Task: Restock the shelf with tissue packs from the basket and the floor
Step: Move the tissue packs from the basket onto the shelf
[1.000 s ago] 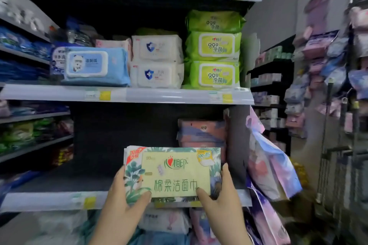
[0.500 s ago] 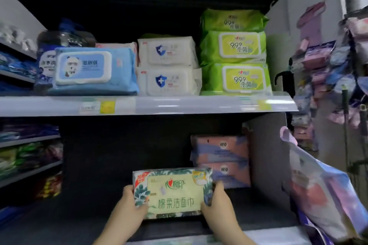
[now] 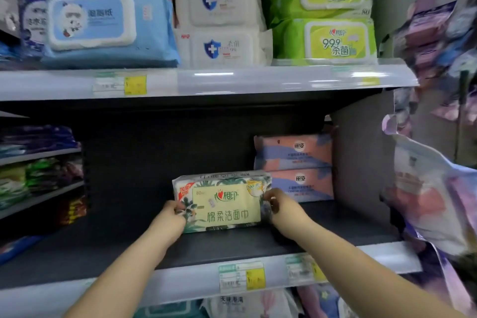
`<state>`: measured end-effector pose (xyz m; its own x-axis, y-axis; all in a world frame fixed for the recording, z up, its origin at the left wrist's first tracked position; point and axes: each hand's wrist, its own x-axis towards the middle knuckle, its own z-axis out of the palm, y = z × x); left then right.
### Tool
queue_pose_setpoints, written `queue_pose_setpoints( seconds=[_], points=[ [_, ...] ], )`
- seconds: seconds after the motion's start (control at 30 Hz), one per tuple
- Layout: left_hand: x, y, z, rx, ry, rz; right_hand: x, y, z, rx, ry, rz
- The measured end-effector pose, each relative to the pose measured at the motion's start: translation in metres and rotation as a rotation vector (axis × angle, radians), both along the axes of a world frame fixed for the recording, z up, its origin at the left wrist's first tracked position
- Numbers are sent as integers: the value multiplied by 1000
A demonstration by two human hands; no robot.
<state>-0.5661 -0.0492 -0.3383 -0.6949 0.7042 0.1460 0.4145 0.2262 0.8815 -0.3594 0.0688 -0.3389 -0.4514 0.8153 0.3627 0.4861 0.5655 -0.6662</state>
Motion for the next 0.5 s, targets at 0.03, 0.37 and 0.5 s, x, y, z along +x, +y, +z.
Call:
queue_pose_setpoints(
  seconds=[0.03, 0.37, 0.5],
  points=[
    [-4, 6, 1, -21, 16, -1, -4, 4, 1, -10, -68, 11],
    [-16, 45, 4, -95, 180, 12, -36, 23, 15, 29, -518, 27],
    [-12, 54, 9, -116, 201, -26, -48, 39, 14, 39, -564, -20]
  ],
)
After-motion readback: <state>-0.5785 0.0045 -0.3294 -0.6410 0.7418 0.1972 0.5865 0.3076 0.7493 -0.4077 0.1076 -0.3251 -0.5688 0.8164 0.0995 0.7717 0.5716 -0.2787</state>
